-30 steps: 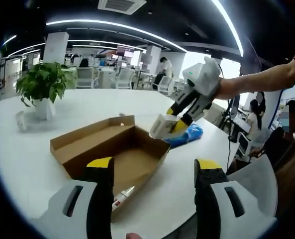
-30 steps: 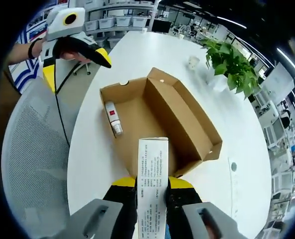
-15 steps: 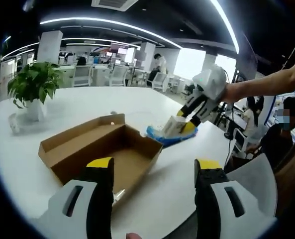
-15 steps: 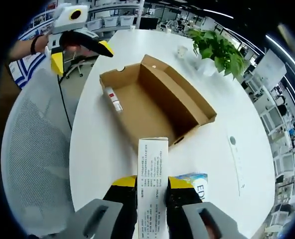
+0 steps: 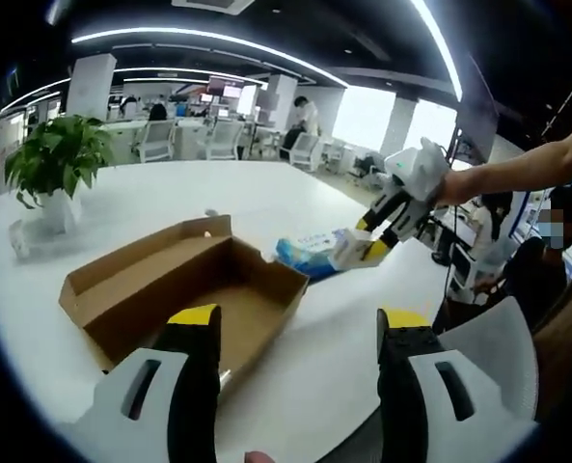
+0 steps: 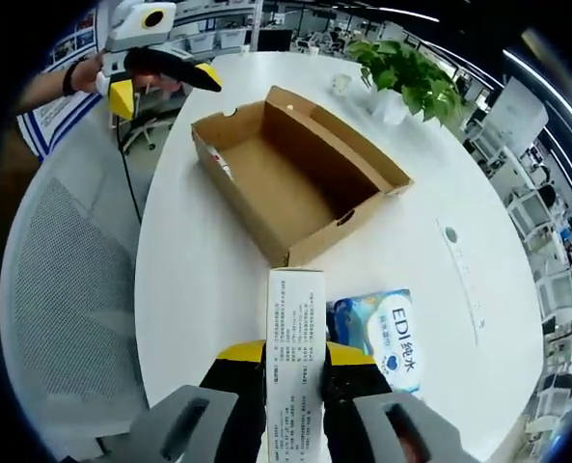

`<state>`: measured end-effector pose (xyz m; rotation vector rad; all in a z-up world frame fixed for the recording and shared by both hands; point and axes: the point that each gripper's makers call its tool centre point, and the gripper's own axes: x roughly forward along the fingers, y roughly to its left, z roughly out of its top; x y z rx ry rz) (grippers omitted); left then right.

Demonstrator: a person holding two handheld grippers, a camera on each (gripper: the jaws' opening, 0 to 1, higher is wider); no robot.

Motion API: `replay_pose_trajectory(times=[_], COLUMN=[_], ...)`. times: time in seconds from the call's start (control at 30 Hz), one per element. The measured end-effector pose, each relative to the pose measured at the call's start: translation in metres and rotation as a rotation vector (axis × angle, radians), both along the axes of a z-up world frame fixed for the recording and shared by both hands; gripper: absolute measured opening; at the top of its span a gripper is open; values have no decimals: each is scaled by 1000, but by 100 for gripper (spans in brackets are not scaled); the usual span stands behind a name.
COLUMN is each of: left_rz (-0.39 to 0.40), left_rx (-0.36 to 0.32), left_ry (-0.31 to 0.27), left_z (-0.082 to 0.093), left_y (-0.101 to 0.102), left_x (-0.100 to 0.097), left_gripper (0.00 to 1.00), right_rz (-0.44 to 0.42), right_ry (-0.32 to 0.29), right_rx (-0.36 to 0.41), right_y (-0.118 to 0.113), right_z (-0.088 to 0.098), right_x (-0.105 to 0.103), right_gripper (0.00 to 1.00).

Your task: Operate the shoe box by opening the lid, removing the specified soft item, and placing it in the target area until the item is outside and the box remains undamaged.

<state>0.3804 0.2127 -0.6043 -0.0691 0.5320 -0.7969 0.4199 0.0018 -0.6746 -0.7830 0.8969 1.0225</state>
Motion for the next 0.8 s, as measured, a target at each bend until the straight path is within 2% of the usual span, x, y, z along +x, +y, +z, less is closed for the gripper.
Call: replay_pose_trajectory(times=[0.43,0.8], left_rz=[0,19], left_rx=[9,21], left_ry=[15,31], left_z=[-3,-8], left_y=[-10,-10], left_x=[5,4], left_gripper=[65,65], right_rz=[-11,-6], right_ry=[17,6], right_rx=[-12,-34], right_y=[-31,-57], right_z=[-6,4], right_x=[0,24], right_gripper=[17,17])
